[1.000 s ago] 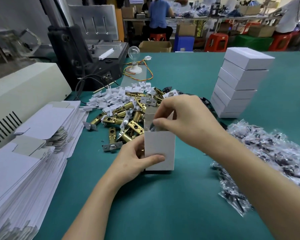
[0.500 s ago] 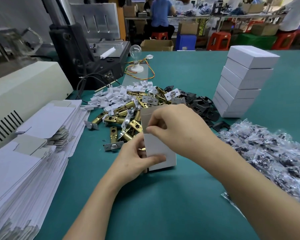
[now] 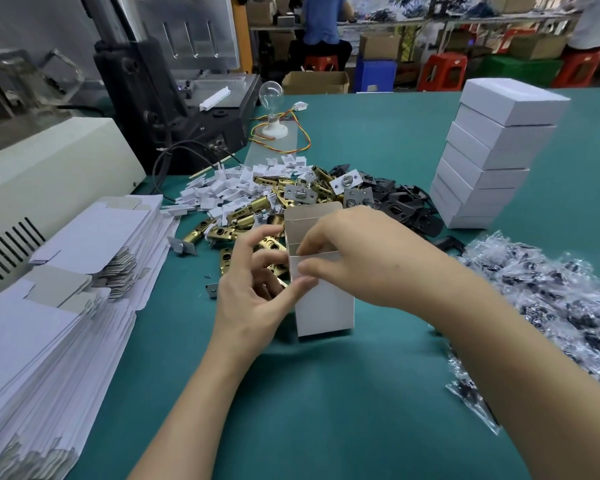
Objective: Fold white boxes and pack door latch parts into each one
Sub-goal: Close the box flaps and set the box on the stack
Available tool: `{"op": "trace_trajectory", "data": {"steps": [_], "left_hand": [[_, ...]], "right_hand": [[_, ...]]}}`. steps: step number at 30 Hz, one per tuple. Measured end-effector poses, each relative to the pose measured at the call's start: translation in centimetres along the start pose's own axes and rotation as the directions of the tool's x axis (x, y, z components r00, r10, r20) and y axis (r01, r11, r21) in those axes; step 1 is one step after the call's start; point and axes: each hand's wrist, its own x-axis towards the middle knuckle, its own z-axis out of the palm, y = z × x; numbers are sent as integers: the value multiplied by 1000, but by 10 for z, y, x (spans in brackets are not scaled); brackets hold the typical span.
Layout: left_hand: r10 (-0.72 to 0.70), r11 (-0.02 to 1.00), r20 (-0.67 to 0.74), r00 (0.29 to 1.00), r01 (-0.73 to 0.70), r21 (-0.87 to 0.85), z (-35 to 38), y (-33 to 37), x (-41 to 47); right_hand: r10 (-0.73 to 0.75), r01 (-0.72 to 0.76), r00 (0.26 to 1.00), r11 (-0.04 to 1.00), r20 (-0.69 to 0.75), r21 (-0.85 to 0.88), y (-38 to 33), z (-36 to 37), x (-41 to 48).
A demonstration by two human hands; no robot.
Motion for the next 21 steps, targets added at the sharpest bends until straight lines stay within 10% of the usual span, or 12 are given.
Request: {"op": "trace_trajectory", "data": {"steps": [3,7,12,21], "left_hand": [[26,999,-5,1000,-26,26,1,0,0],[29,999,-10,1000,-29,22,3,-1,1],[17,999,-12,1000,-17,34,3,0,-1],[113,992,-29,993,-111,62,6,10,0]], "right_hand": [[-12,54,979,978,-202,201,12,4,-2],[183,161,762,876,-621,454,32,20,-10],[338,102,772,769,-537,631,49,55,-16],[199,189,825,785,-529,590,47,72,-26]]}}
